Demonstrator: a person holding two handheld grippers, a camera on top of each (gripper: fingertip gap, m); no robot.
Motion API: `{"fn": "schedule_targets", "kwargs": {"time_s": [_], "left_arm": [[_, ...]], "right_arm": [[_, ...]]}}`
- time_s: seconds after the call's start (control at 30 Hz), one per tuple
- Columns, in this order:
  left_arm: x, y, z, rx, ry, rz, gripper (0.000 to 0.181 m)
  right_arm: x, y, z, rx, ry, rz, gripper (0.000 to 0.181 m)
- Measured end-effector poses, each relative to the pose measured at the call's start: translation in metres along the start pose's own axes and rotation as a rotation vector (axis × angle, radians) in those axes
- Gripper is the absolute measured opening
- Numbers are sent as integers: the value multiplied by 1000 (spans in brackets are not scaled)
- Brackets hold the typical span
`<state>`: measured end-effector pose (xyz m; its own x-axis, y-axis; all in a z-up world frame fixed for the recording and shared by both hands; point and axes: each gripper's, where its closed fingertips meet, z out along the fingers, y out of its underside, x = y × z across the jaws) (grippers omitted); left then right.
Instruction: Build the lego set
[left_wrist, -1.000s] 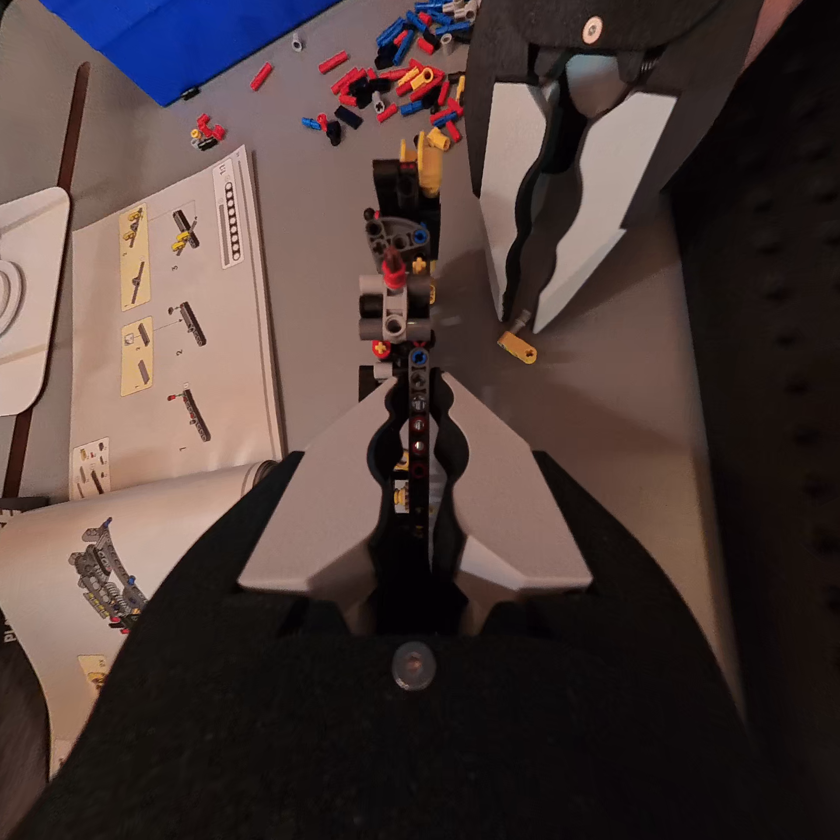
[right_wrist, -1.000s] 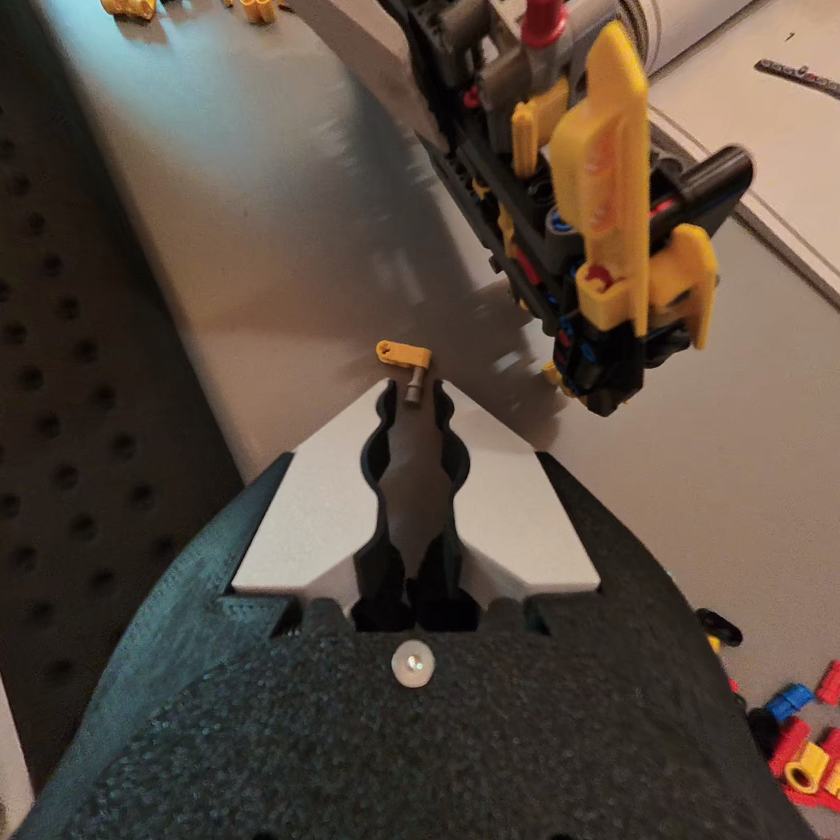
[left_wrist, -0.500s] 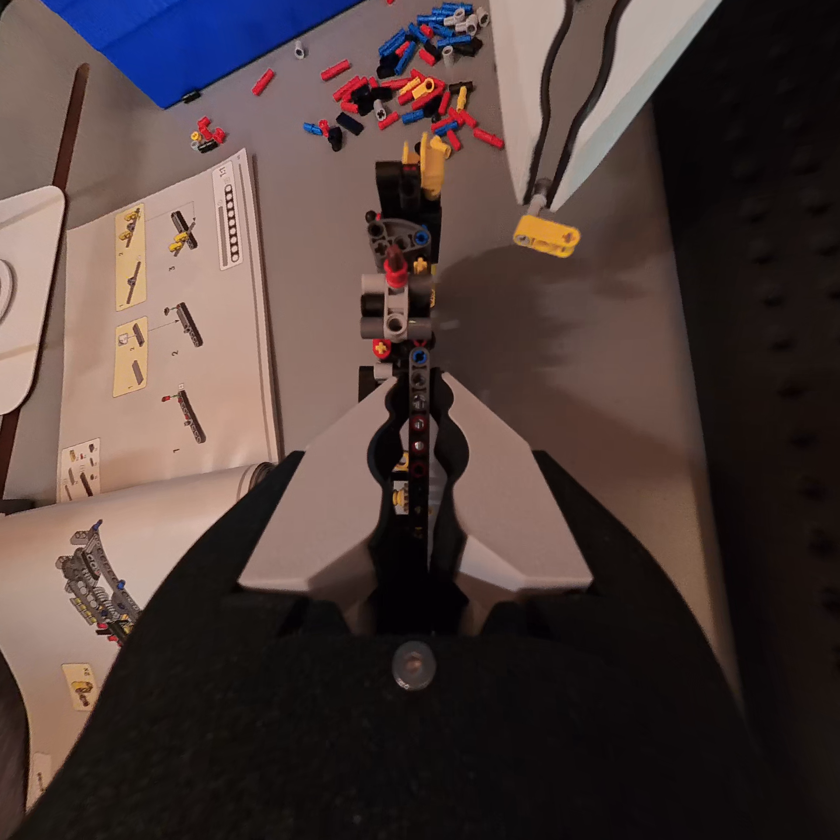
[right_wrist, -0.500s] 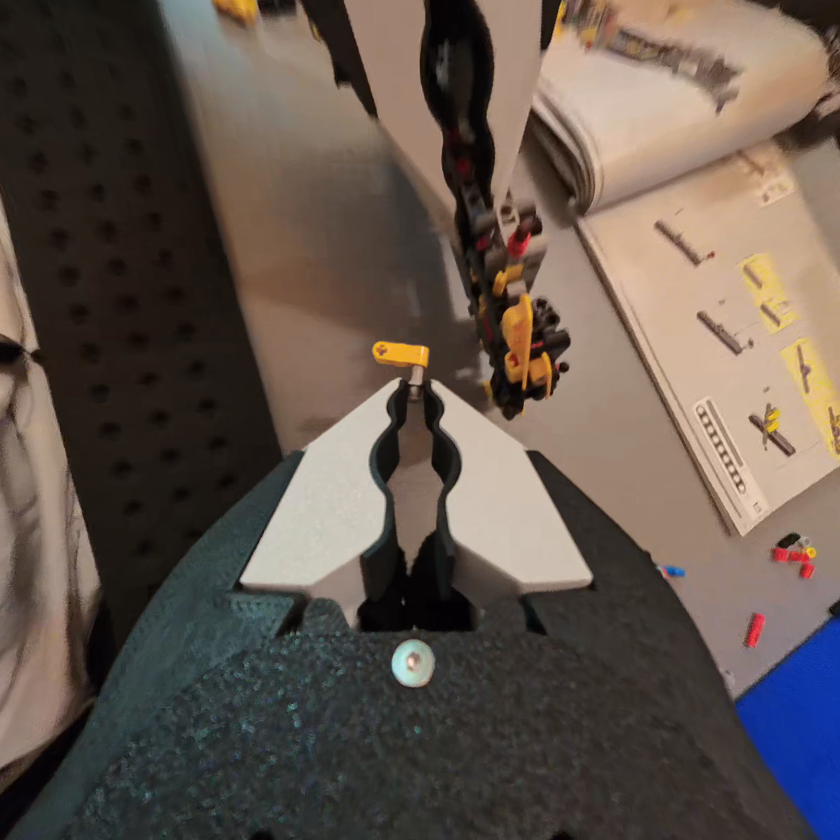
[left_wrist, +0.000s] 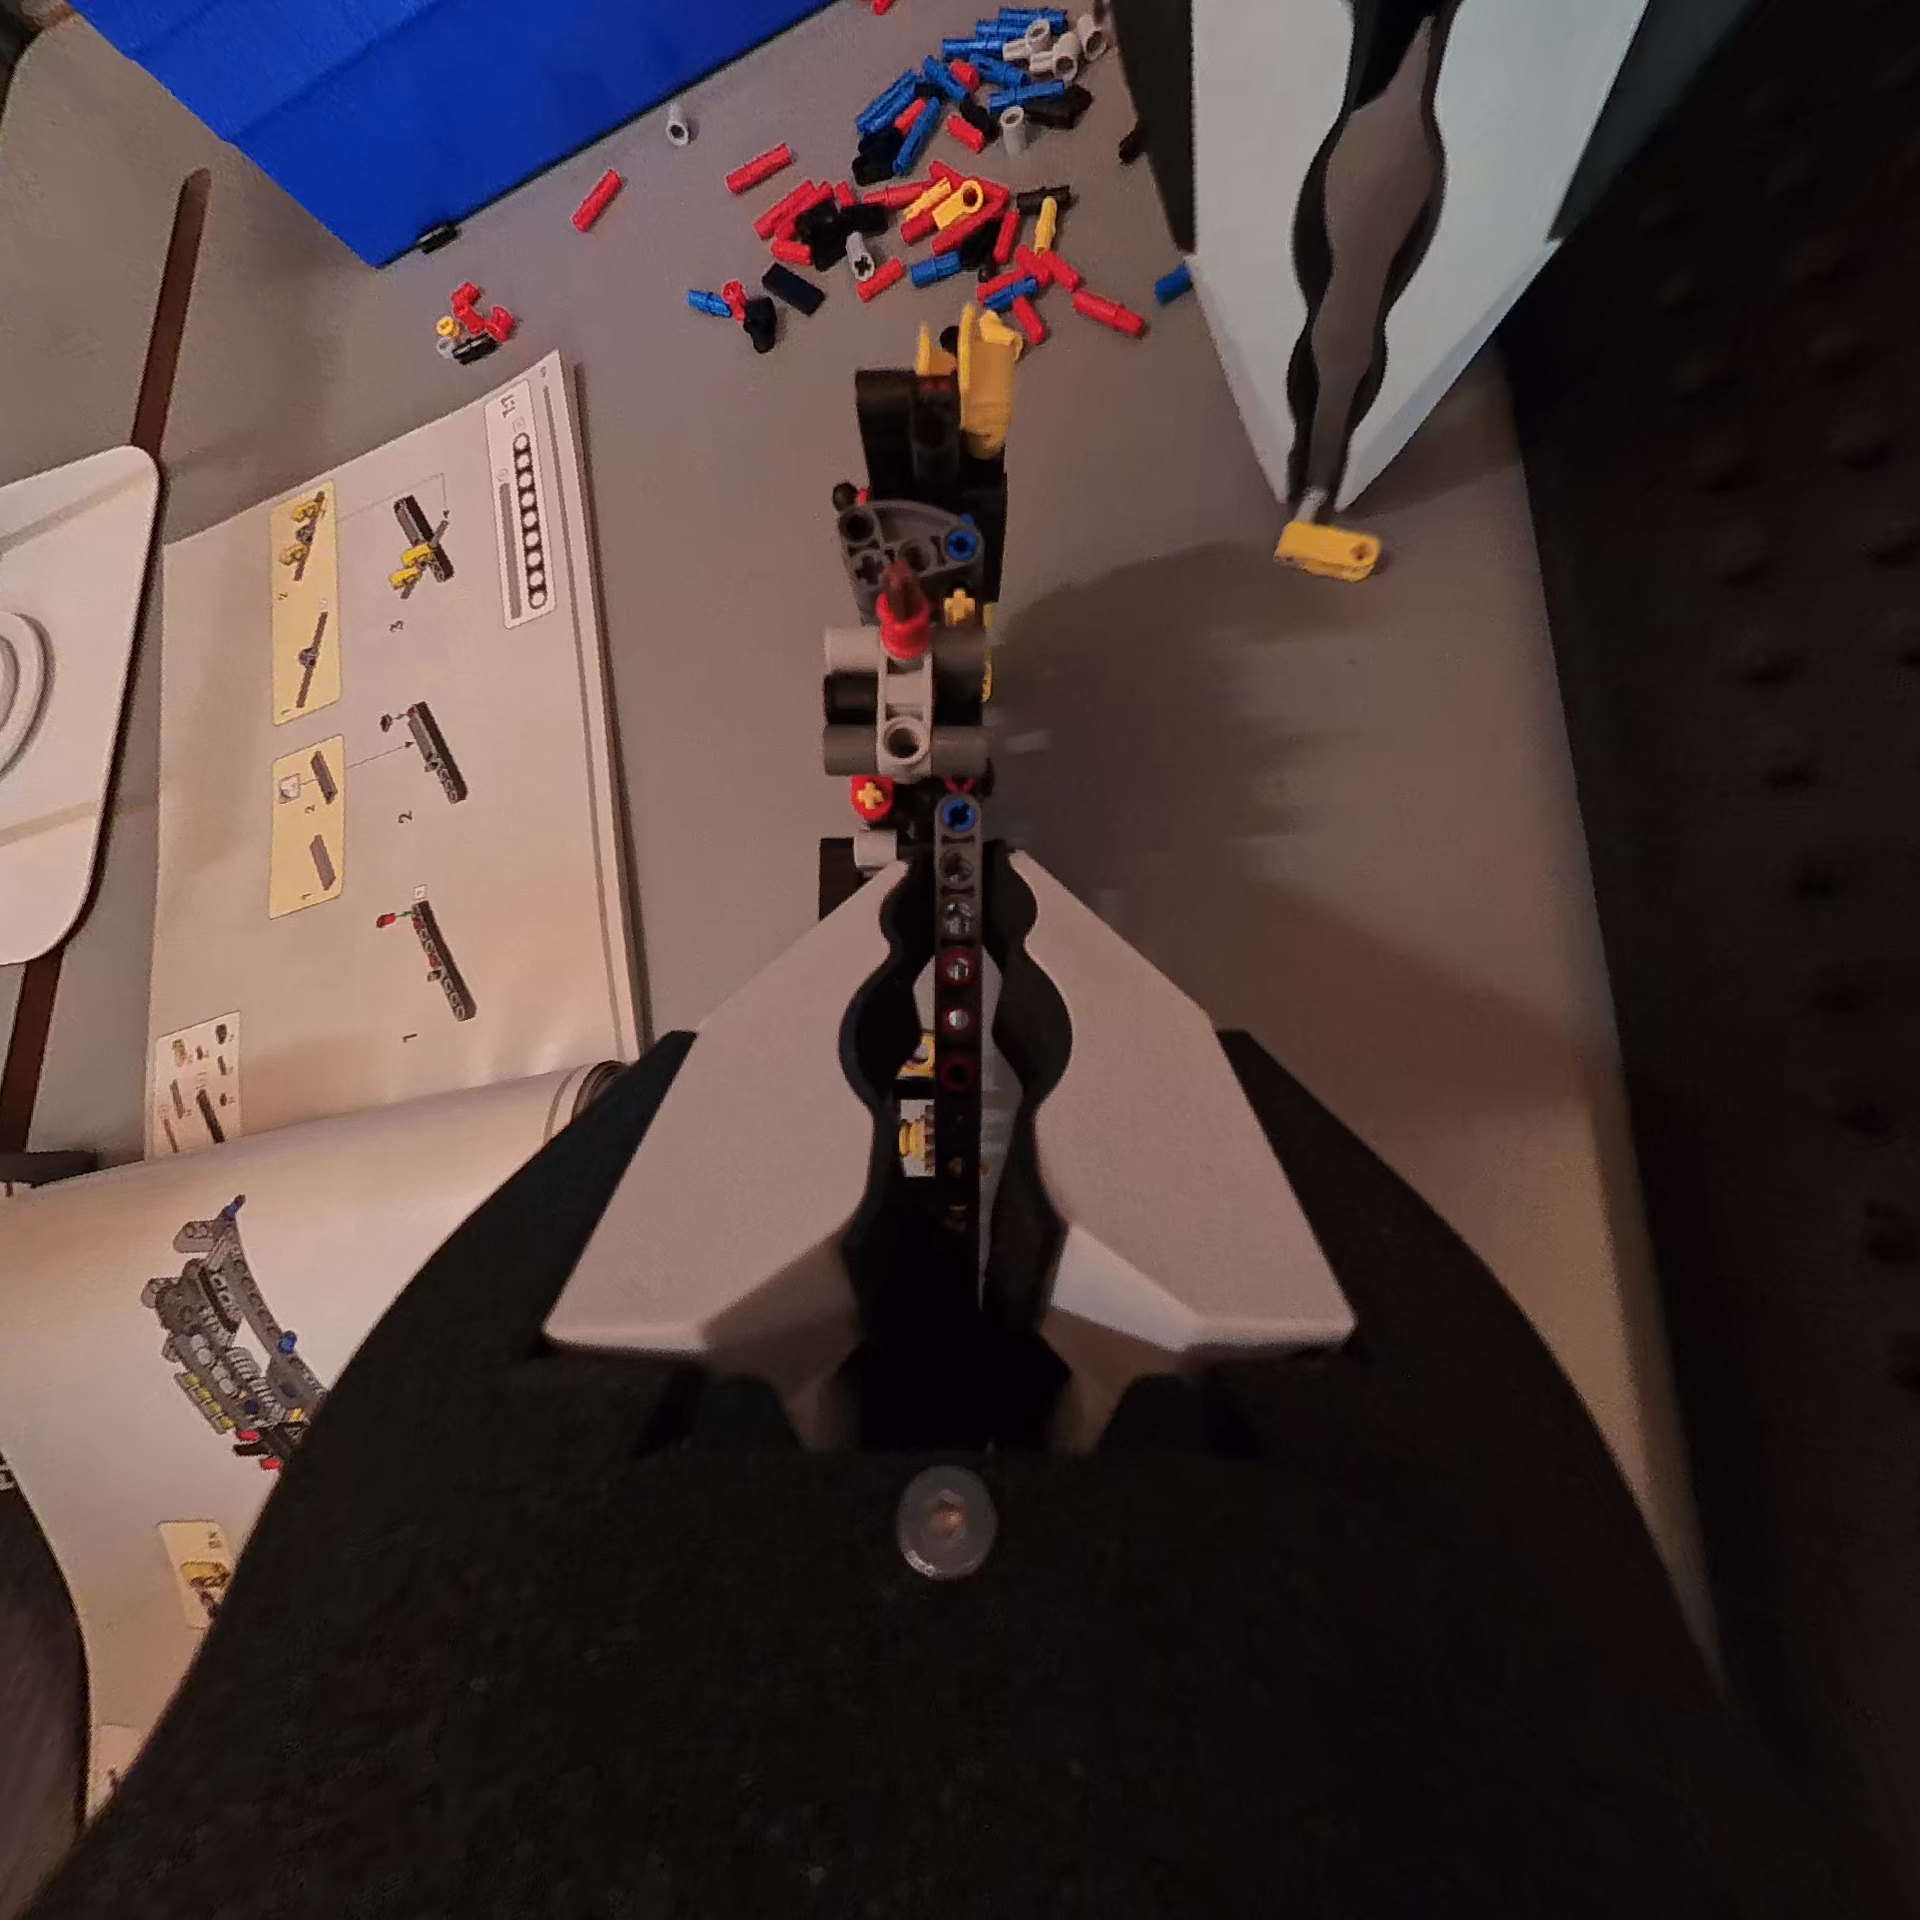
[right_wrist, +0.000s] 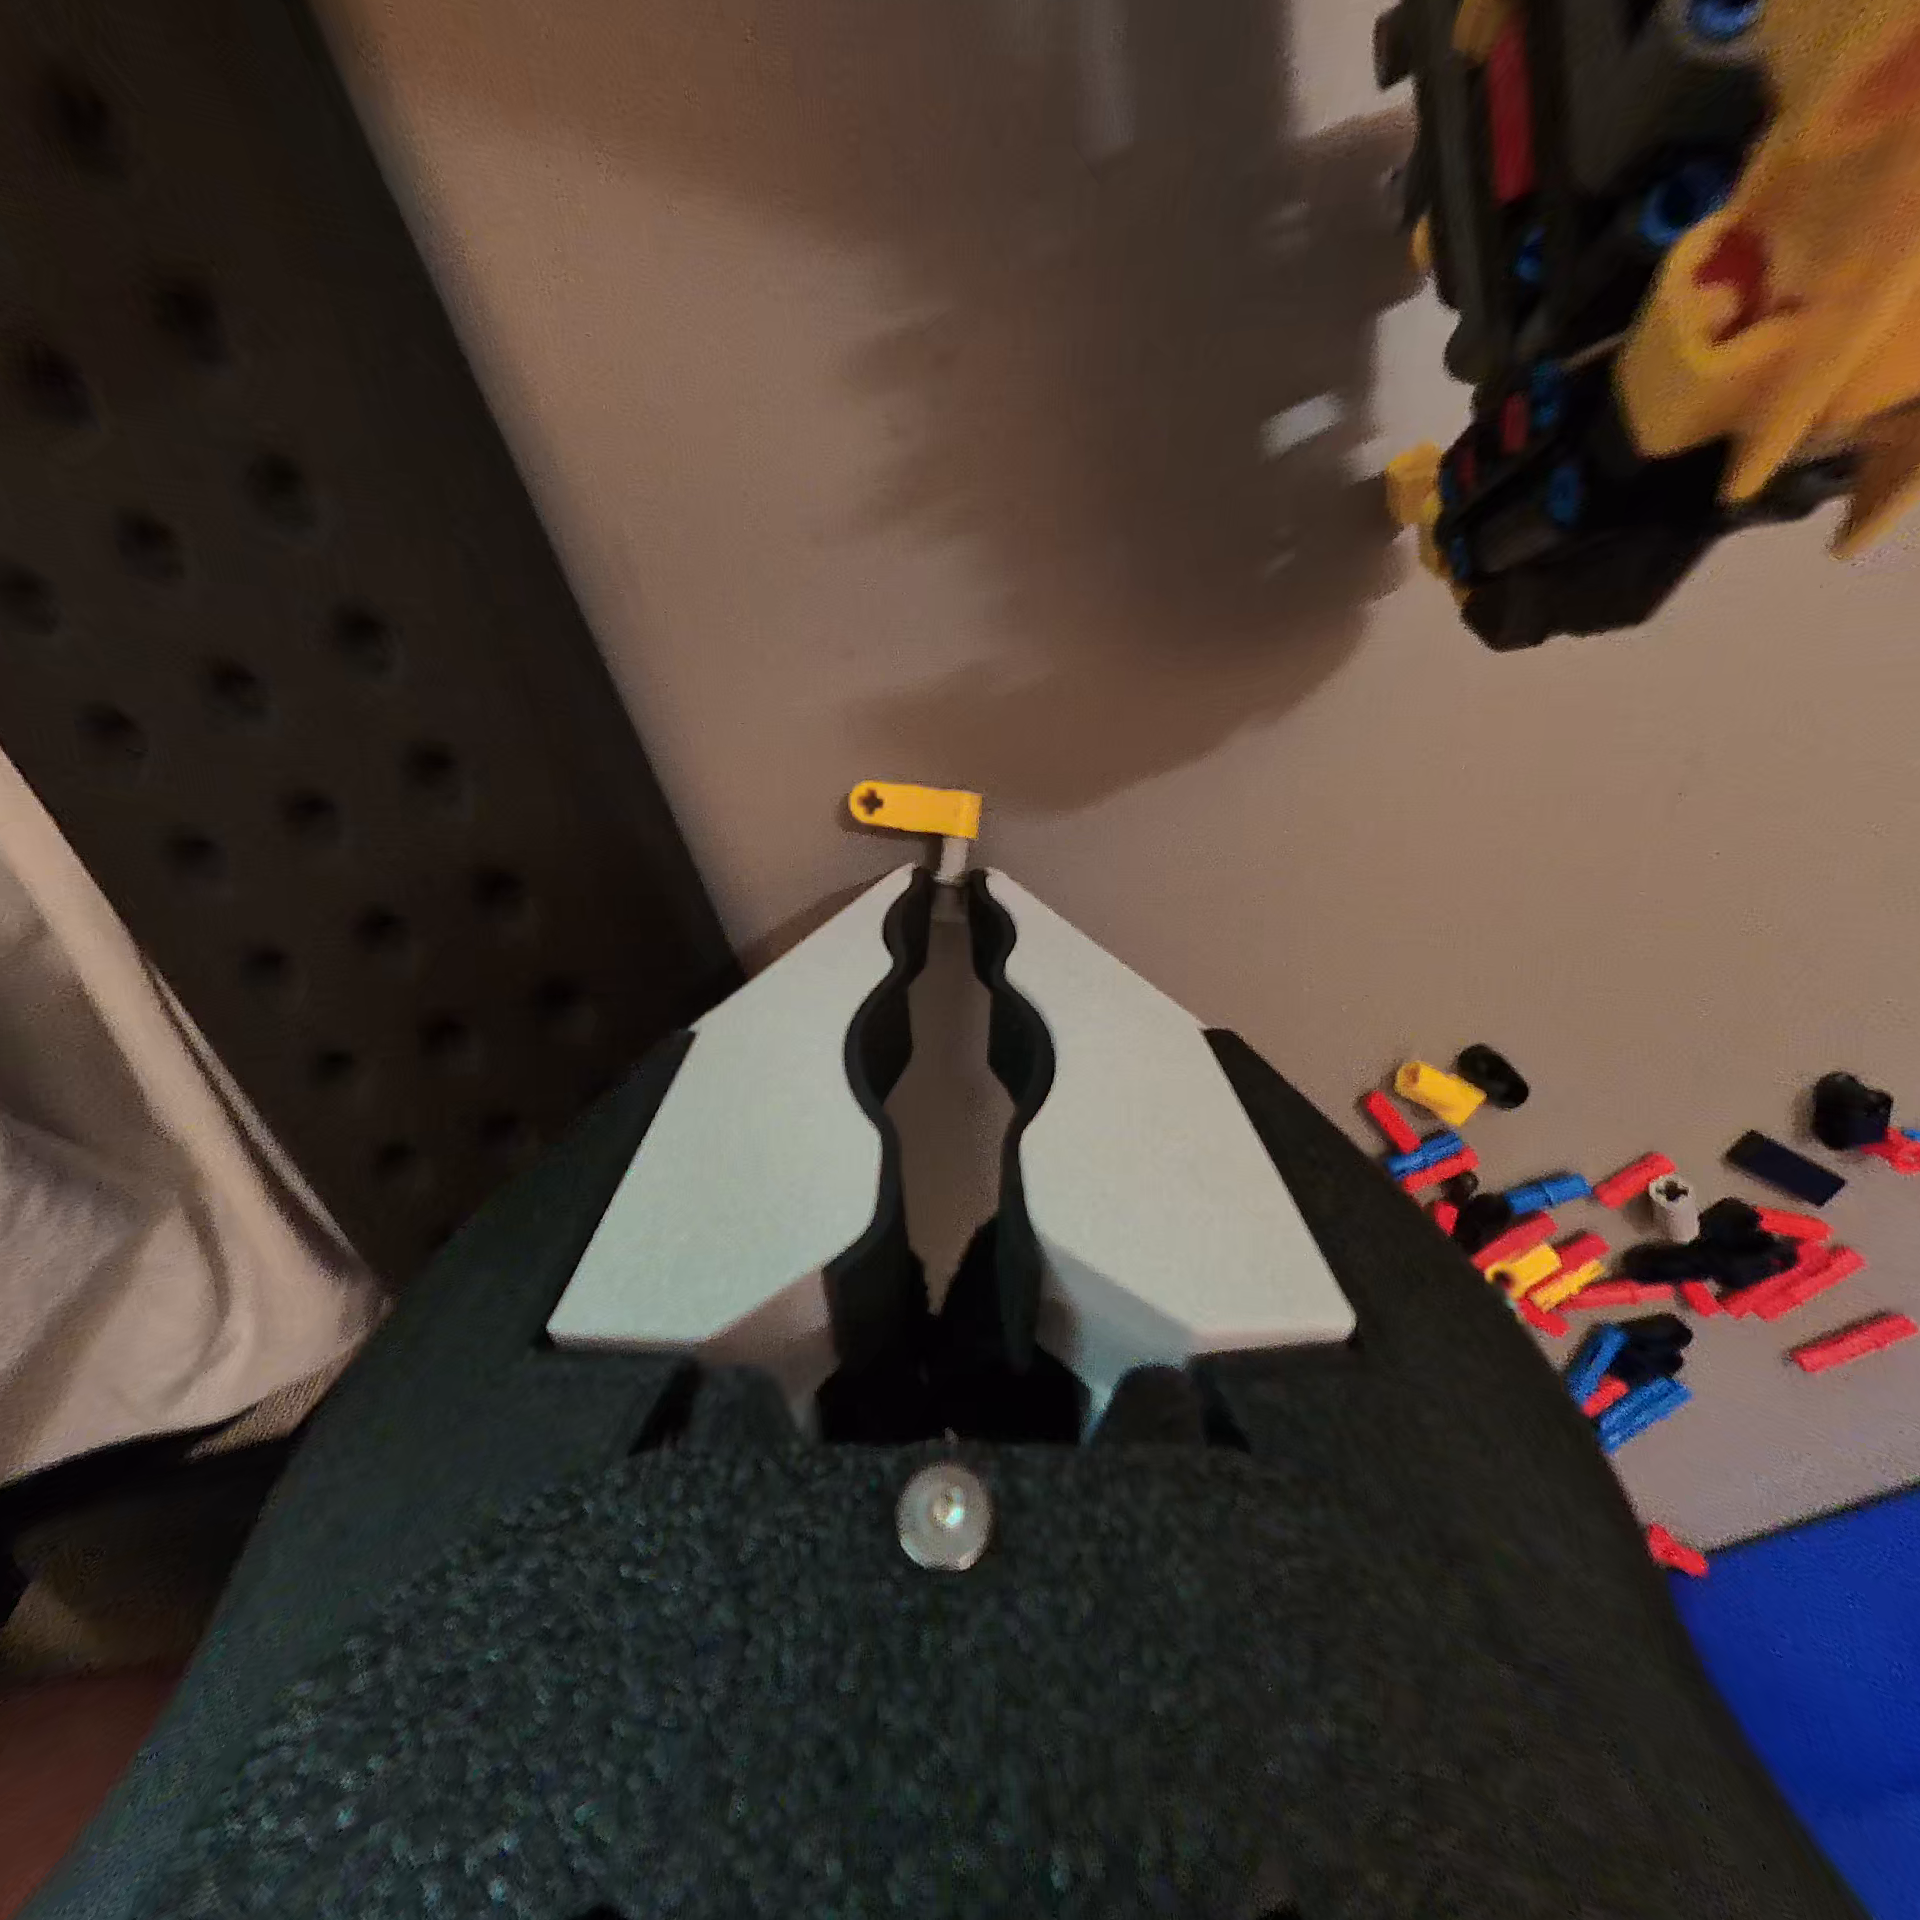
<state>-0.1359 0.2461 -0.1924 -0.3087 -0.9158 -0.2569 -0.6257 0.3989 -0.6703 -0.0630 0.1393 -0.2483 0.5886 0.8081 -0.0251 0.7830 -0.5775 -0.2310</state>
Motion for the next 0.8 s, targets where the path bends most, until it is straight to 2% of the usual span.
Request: {"fn": "schedule_targets", "kwargs": {"time_s": [0.07, 0.2, 0.37, 0.53, 0.67, 0.8], "left_arm": [[0, 0, 0, 1, 3, 2, 6], [0, 1, -1, 3, 9, 0, 6], [-1, 1, -1, 6, 23, -16, 6], [-2, 1, -1, 4, 31, -28, 6], [-3, 1, -1, 5, 35, -39, 6], [-4, 1, 0, 3, 29, -41, 6]], "right_arm": [[3, -9, 2, 96, -6, 20, 7], [7, -24, -6, 295, -52, 108, 21], [20, -29, -22, 484, 32, 204, 26], [0, -22, -21, 518, 50, 298, 43], [-20, -27, -18, 522, -55, 409, 37], [-22, -21, -6, 434, -25, 425, 34]]}}
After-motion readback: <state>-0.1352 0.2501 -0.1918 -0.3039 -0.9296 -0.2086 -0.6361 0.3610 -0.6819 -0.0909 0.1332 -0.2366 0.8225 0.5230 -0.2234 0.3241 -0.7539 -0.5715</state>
